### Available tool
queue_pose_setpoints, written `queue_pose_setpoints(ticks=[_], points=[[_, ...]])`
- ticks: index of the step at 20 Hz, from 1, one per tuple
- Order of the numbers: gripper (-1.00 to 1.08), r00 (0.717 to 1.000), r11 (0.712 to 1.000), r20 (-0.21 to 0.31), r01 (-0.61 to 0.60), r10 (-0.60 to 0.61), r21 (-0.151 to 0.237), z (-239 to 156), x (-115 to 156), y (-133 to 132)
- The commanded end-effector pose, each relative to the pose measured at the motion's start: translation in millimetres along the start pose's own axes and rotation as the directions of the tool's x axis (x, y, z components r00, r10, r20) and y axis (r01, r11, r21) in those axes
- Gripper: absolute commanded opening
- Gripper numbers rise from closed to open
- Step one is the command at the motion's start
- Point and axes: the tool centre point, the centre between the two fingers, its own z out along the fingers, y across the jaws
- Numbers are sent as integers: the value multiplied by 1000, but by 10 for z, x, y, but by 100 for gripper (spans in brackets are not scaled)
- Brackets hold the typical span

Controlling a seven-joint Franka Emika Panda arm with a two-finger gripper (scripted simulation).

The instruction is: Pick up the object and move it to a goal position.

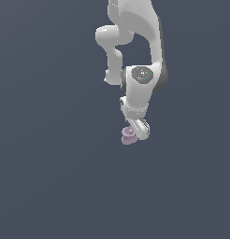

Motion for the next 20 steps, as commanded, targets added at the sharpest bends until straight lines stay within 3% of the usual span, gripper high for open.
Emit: queue_pose_setpoints(ticks=[1, 13, 14, 20], points=[[100, 1000, 1000, 0, -1, 1, -1, 66, -1, 5], [100, 1000, 1000, 0, -4, 4, -1, 473, -4, 5], [-100, 1000, 1000, 0, -4, 4, -1, 473, -4, 5], [-100, 1000, 1000, 0, -4, 4, -1, 473, -4, 5]])
